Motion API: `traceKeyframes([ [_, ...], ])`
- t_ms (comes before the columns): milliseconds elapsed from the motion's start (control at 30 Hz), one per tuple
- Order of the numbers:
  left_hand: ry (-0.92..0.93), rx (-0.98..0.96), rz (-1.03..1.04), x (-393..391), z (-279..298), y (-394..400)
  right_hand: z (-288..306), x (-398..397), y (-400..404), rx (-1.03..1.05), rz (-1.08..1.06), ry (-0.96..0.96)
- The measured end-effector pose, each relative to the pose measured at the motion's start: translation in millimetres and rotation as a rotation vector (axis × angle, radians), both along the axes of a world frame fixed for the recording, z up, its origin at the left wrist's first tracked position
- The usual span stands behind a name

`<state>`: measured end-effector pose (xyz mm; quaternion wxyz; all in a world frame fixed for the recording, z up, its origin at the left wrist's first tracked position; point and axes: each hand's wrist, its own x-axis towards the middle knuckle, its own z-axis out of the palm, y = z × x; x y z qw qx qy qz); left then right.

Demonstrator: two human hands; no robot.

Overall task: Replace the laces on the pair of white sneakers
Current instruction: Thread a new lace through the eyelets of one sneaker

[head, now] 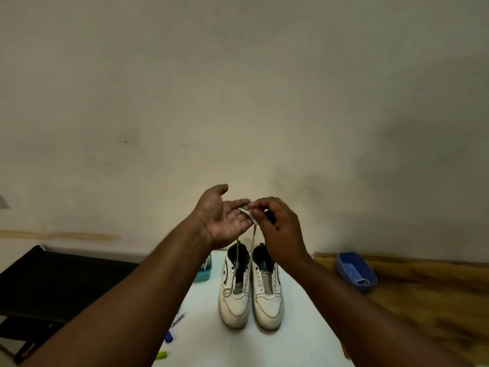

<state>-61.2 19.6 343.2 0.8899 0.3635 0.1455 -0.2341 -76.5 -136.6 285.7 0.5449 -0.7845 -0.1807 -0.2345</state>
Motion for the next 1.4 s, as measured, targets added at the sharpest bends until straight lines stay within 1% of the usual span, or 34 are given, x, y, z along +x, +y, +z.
traceKeyframes([
  [133, 0.063, -0.061, -0.014, 6.9, -16.3, 11.8, -15.1, 3.4, -2.9, -0.128, 0.044, -0.120],
  [267, 0.092, -0.114, -0.009, 12.5, -23.6, 21.8, -23.6, 9.8, -5.7, -0.172, 0.069, -0.128],
  [367, 0.099, -0.144, -0.010, 13.8, -23.9, 23.4, -24.6, 15.2, -6.5, -0.223, 0.098, -0.172],
  [533, 0.112, -0.177, 0.002, 19.6, -25.7, 27.5, -29.3, 22.1, -10.1, -0.391, 0.139, -0.242],
  [633, 0.131, -0.184, 0.010, 20.6, -33.1, 27.2, -36.6, 23.8, -11.0, -0.357, 0.131, -0.245],
  [700, 0.132, -0.165, -0.041, 19.9, -40.4, 30.6, -42.3, 24.3, -7.0, -0.231, 0.121, -0.131],
  [733, 0.123, -0.077, -0.107, 17.7, -42.9, 32.6, -44.1, 24.6, -4.0, -0.133, 0.114, -0.032],
  [767, 0.097, 0.125, -0.185, 14.5, -45.1, 34.2, -44.9, 25.2, -2.1, -0.026, 0.107, 0.075],
  [800, 0.020, 0.452, -0.243, 10.3, -49.8, 36.1, -44.9, 25.8, -0.9, 0.073, 0.104, 0.171],
  [833, -0.122, 0.862, -0.259, 8.2, -59.7, 38.7, -44.2, 25.8, -0.4, 0.143, 0.106, 0.237],
  [867, -0.319, 1.305, -0.197, 8.5, -71.0, 40.5, -43.4, 26.2, -0.8, 0.172, 0.110, 0.268],
  [900, -0.566, 1.673, -0.062, 8.7, -81.6, 40.5, -42.4, 26.5, -1.3, 0.164, 0.123, 0.278],
  [933, -0.800, 1.807, 0.070, 7.5, -86.7, 37.4, -41.2, 26.6, -1.3, 0.145, 0.144, 0.283],
  [967, -0.968, 1.729, 0.123, 6.7, -89.4, 32.1, -40.1, 26.0, -0.8, 0.140, 0.166, 0.286],
  [1000, -1.069, 1.541, 0.123, 8.8, -92.4, 26.6, -39.3, 25.6, 0.2, 0.156, 0.181, 0.289],
  [1033, -1.088, 1.351, 0.097, 10.2, -92.8, 20.9, -38.4, 25.5, 1.3, 0.186, 0.187, 0.295],
  [1100, -0.966, 1.097, 0.119, 10.3, -92.7, 13.0, -40.1, 27.0, 1.6, 0.215, 0.176, 0.305],
  [1167, -0.832, 0.925, 0.138, 8.4, -95.9, 10.0, -43.7, 28.2, 0.1, 0.181, 0.152, 0.313],
  [1233, -0.769, 0.840, 0.105, 5.4, -101.9, 7.6, -48.1, 29.1, -1.9, 0.151, 0.122, 0.334],
  [1300, -0.705, 0.809, 0.126, 5.6, -107.1, 6.9, -52.2, 28.3, -2.4, 0.125, 0.098, 0.351],
  [1400, -0.645, 0.777, 0.131, 6.8, -112.8, 5.8, -54.7, 28.0, -1.4, 0.151, 0.093, 0.386],
])
